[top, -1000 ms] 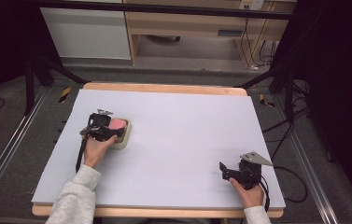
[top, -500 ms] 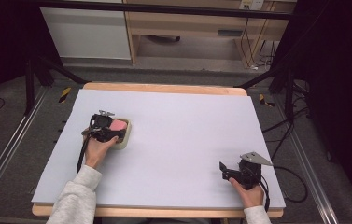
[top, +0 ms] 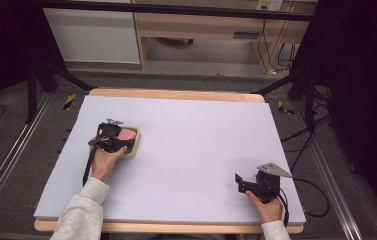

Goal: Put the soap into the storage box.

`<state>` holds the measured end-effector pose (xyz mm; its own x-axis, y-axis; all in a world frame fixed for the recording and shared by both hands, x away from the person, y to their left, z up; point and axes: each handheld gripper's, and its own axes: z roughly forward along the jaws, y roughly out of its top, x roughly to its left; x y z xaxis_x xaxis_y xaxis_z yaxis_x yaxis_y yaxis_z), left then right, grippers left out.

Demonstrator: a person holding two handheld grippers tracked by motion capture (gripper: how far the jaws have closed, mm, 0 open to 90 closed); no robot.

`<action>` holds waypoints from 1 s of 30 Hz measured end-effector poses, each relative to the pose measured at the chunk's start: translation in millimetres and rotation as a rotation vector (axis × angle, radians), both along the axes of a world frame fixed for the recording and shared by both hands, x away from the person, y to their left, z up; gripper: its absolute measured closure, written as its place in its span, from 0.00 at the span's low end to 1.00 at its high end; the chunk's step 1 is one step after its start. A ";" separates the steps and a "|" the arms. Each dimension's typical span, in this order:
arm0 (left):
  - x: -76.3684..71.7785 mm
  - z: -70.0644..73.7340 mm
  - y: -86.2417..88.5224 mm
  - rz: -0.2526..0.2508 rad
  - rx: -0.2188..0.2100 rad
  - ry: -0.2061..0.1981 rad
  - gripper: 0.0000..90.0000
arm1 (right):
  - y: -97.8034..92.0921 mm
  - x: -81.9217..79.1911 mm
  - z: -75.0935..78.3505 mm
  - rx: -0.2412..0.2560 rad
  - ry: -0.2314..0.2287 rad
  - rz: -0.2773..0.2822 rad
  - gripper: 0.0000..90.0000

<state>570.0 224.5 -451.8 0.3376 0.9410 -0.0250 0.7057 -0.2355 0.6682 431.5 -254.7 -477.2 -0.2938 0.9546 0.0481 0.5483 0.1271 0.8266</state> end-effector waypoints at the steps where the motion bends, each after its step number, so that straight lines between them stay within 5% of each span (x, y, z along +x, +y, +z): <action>1: 0.0 0.0 0.2 0.000 0.000 0.001 0.41 | 0.0 0.0 0.0 0.000 0.000 0.000 0.06; 6: -0.2 0.1 0.4 -0.004 0.000 -0.002 0.41 | 0.2 -0.1 0.1 -0.001 -0.001 0.002 0.06; 11: -5.7 13.2 6.5 -0.009 -0.063 -0.075 0.39 | 0.2 -0.9 0.9 0.012 0.005 0.001 0.06; 19: -14.6 26.3 12.8 -0.016 -0.094 -0.106 0.37 | -1.9 -1.7 1.2 0.006 -0.005 -0.005 0.06; 30: -44.0 34.5 21.1 -0.055 -0.125 -0.150 0.30 | -6.0 -4.1 2.5 0.016 -0.009 -0.022 0.06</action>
<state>526.0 245.6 -417.3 0.3970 0.9138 -0.0857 0.5845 -0.1797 0.7913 427.4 -260.7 -474.8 -0.2736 0.9599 0.0610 0.5432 0.1019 0.8334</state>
